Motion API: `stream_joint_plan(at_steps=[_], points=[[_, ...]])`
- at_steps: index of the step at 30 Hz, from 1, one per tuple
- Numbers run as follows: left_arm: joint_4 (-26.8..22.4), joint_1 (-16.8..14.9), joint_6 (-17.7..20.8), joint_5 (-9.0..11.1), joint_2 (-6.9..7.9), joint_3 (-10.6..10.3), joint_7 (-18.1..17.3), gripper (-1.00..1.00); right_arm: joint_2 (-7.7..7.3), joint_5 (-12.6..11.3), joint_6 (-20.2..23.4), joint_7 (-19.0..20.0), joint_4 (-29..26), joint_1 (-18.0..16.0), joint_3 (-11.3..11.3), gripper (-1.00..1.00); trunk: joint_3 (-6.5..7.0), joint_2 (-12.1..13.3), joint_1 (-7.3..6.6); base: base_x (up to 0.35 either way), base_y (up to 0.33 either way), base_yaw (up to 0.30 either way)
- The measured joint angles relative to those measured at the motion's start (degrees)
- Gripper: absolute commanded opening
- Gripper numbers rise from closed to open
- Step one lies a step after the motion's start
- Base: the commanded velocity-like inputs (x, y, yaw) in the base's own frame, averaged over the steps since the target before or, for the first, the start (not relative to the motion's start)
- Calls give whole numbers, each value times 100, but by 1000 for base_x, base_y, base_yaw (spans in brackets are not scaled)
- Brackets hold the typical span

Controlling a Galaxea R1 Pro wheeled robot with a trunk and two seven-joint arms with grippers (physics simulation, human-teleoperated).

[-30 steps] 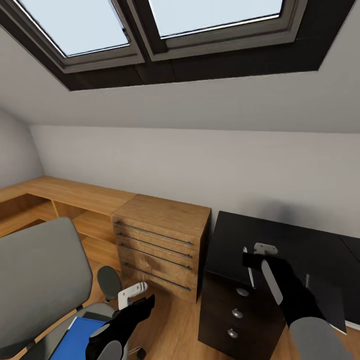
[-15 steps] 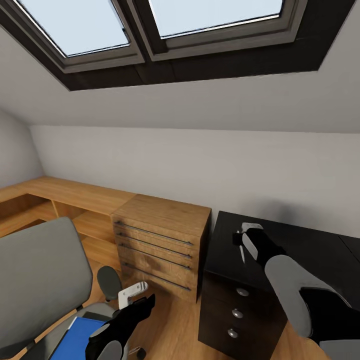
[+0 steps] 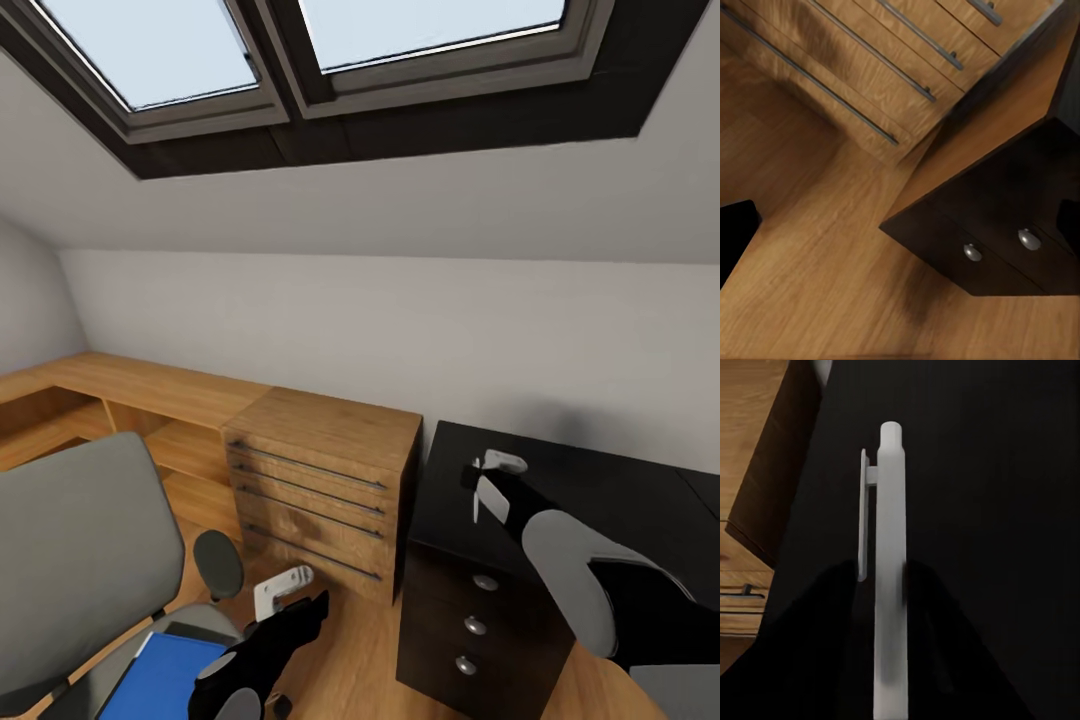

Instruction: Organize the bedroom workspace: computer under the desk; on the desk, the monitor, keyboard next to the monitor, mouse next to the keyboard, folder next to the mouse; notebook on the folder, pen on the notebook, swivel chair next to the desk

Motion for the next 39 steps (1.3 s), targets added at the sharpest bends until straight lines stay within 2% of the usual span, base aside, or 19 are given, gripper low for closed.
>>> stream_joint_plan(at_steps=[8,39], points=[[0,0,0,-1,8,-11,7,100,-87,-77,-157,-15,129,4,6,-100,-144,-321,176,0,0,0],[0,0,0,0,4,-4,8,100,-91,-66,-186,-11,160,4,6,-100,-701,-1565,857,0,0,0]])
